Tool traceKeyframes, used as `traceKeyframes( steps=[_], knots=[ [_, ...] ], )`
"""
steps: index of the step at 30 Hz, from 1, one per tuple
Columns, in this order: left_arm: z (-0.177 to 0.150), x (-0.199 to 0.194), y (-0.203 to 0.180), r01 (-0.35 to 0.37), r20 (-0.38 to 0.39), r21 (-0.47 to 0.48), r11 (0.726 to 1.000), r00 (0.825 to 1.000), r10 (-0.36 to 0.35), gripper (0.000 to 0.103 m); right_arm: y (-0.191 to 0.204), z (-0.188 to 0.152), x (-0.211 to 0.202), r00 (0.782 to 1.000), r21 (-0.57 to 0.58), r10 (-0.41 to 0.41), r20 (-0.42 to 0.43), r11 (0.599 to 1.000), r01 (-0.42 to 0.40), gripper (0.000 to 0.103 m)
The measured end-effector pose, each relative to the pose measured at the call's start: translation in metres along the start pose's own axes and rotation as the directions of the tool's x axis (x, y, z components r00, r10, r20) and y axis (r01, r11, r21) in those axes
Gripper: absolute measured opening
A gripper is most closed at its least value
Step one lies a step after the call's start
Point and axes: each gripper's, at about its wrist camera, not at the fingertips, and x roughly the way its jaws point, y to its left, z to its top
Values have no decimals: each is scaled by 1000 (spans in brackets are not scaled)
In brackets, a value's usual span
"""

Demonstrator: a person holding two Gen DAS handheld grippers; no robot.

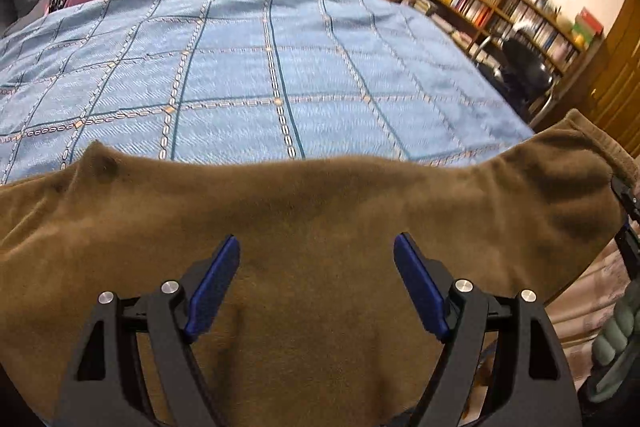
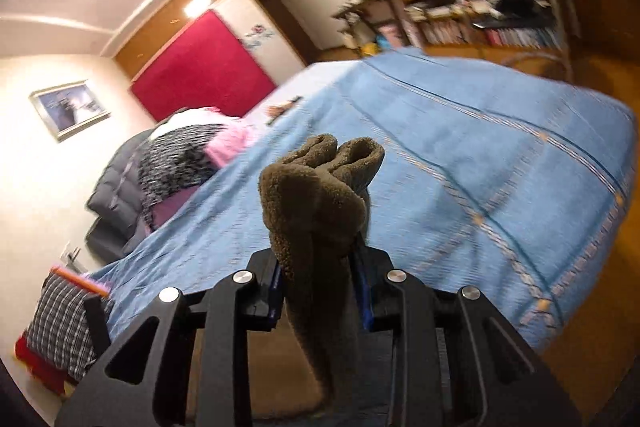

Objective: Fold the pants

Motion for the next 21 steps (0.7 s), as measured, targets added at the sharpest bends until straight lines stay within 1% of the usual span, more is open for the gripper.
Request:
traceKeyframes(
  steps=[2,4,7,10,14,15,16,21],
  knots=[
    [5,-9,6,27,11,-23,999,1000,-27,79,25,0,2,999,-45,48,-6,998,-48,29],
    [8,-18,14,47,28,-47,998,999,-46,79,49,-2,7,997,-96,78,-19,992,-80,29],
    [10,-29,26,60,55,-84,995,997,-56,79,90,-12,17,994,-198,100,-44,974,-107,29],
    [9,-40,44,63,78,-127,990,995,-54,80,117,-25,29,987,-243,136,-87,958,-154,29],
    [4,-50,69,64,92,-183,981,995,-47,80,154,-45,50,972,-303,172,-159,929,-214,29],
    [2,-51,75,63,94,-194,979,995,-45,80,167,-54,56,966,-328,179,-185,916,-233,29],
    [0,-54,82,61,98,-210,976,994,-41,80,172,-60,60,963,-339,182,-199,909,-242,29],
    [-10,-66,116,54,120,-273,960,993,-21,80,216,-101,87,932,-409,195,-305,857,-313,29]
  ],
)
